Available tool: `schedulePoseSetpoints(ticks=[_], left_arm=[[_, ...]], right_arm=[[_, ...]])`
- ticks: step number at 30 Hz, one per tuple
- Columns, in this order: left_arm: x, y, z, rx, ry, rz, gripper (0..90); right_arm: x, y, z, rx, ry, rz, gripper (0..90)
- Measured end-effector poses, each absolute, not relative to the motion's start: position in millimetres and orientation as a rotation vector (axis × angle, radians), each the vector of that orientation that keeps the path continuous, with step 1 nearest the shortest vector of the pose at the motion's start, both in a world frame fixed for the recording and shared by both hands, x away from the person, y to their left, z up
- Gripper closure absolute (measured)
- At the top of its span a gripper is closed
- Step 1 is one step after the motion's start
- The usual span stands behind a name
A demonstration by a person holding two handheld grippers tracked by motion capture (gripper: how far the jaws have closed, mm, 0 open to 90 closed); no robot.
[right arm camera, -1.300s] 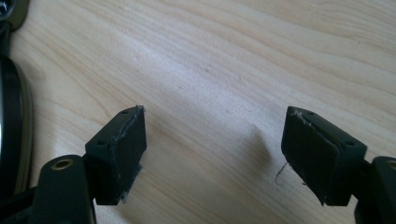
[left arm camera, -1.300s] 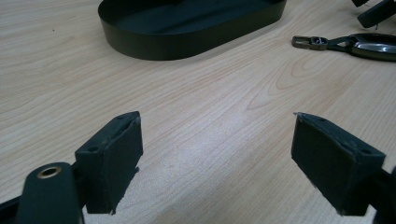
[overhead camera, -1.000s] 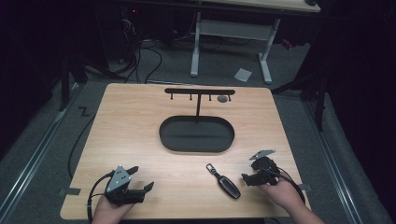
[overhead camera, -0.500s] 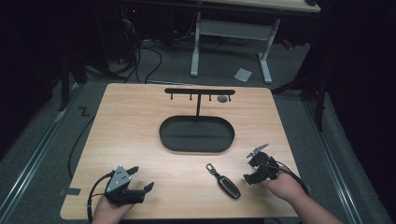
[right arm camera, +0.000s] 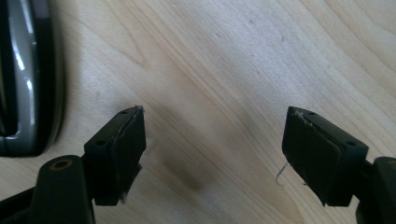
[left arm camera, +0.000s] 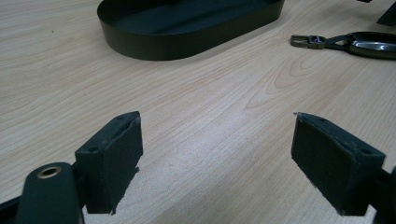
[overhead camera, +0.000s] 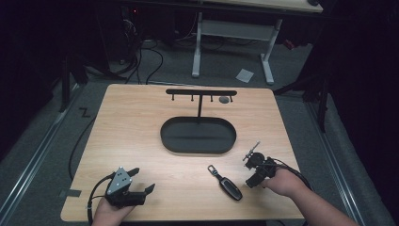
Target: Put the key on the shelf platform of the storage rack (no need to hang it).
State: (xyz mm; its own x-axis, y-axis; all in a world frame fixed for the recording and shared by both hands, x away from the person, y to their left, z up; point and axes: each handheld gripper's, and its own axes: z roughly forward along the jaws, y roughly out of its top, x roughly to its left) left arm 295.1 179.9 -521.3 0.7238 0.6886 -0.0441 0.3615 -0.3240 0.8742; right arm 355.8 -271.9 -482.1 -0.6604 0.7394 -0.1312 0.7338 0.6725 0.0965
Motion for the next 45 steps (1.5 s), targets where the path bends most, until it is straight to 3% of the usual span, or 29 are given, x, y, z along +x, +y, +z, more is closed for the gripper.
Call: schedulePoseSetpoints(ticks=[23,45], left_arm=[[296,179,-521,1.943,0.801,0.418,17.4],[296,180,-521,1.937,0.802,0.421,17.5]], right_arm=[[332,-221,-466,1.024,2.863,0.101,19.3],[327,-192,-486,1.028,2.906,0.096,23.8]])
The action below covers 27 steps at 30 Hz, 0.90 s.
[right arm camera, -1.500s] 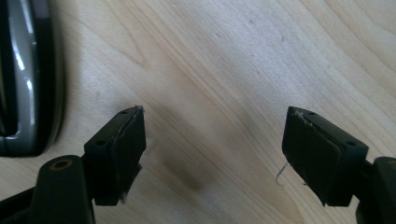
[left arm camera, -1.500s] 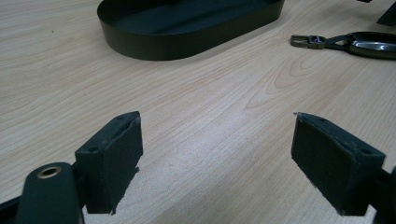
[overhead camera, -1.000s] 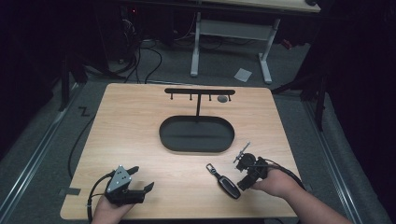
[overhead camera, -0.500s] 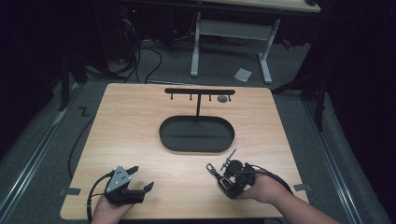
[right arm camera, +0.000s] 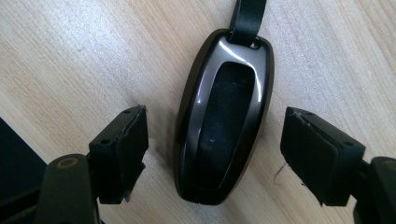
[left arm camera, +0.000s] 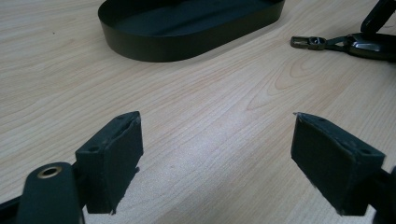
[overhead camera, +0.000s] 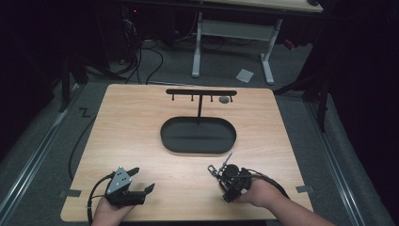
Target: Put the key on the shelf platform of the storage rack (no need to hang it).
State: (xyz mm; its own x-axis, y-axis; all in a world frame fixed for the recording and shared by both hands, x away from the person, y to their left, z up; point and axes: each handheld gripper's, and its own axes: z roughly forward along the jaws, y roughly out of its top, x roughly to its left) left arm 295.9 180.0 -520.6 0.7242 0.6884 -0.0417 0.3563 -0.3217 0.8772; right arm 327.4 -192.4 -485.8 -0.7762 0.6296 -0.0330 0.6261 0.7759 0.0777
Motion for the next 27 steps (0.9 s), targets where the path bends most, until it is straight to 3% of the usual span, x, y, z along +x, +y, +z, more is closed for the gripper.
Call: schedulePoseSetpoints(ticks=[27], left_arm=[[296.0,180.3,-520.8,1.939,0.803,0.419,17.6]], right_arm=[[332.4,-194.0,-490.0,1.1,2.868,0.118,47.1]])
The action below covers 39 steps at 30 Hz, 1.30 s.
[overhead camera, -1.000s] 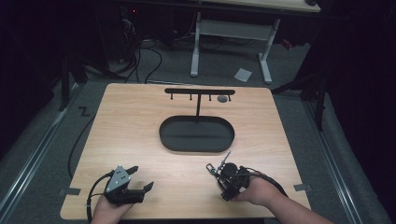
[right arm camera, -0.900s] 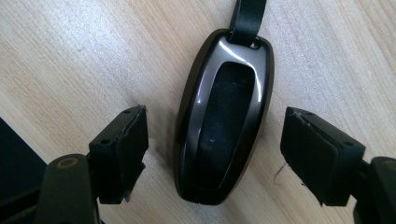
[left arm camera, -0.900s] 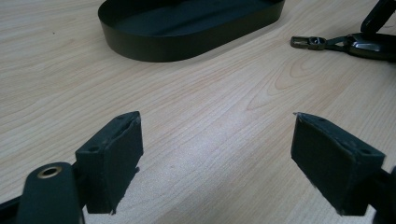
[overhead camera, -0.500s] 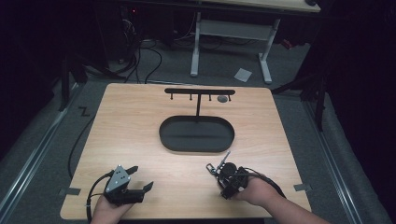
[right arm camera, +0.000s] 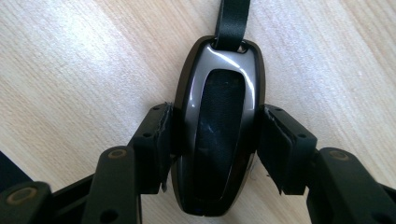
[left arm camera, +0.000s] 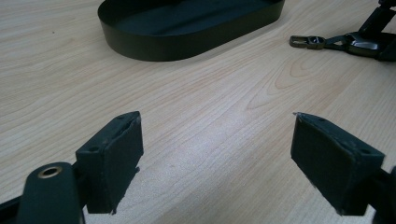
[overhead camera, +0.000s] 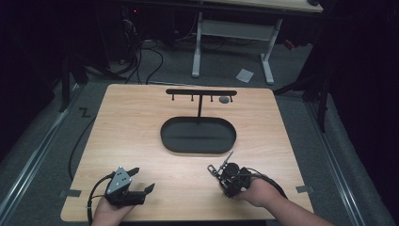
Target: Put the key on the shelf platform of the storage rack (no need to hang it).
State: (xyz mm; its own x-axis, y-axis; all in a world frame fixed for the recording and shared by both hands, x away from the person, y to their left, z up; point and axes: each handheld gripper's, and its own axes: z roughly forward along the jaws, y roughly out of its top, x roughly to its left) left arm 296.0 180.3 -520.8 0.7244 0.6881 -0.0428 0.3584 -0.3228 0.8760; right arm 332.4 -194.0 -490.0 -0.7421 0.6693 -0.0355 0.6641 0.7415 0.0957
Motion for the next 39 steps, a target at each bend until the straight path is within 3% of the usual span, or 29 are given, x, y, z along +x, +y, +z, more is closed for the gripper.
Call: schedulePoseSetpoints(ticks=[9,27,39], left_arm=[[296,180,-521,1.937,0.804,0.42,17.6],[291,187,-520,1.938,0.822,0.43,17.6],[289,189,-521,1.932,0.829,0.436,17.6]], right_arm=[[335,-195,-491,1.124,2.882,0.106,43.9],[339,-192,-489,1.006,2.942,0.09,48.5],[352,-196,-450,0.997,2.884,0.122,48.7]])
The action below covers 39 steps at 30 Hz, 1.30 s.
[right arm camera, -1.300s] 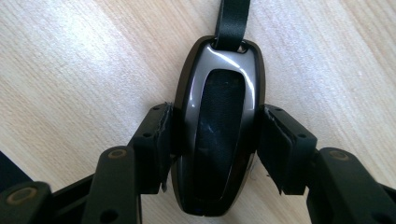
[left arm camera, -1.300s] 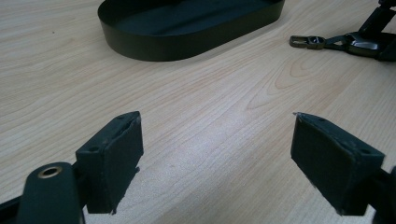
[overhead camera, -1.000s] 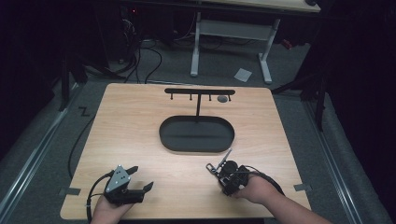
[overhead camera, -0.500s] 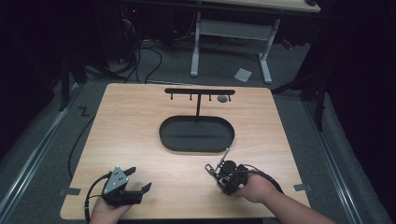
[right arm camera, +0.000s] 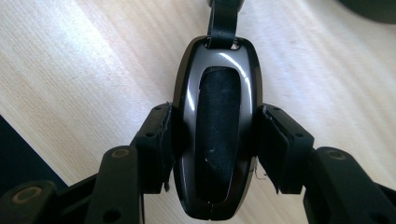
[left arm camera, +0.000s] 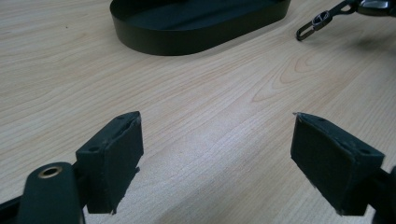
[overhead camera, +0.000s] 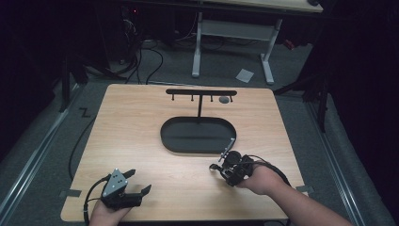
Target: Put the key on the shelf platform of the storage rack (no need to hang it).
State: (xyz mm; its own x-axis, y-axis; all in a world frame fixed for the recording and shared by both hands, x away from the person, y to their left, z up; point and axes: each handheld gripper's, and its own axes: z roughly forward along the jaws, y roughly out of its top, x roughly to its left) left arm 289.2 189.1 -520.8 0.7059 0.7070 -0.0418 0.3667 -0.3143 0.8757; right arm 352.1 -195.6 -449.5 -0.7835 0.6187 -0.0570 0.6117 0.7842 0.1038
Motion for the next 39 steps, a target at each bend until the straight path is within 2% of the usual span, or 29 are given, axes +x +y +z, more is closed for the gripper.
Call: schedulePoseSetpoints(ticks=[18,39], left_arm=[[289,189,-520,1.933,0.824,0.433,17.6],[289,192,-520,1.926,0.83,0.432,17.7]], right_arm=[[381,-198,-411,1.03,2.815,0.161,48.7],[433,-176,-406,1.032,2.764,0.156,48.7]])
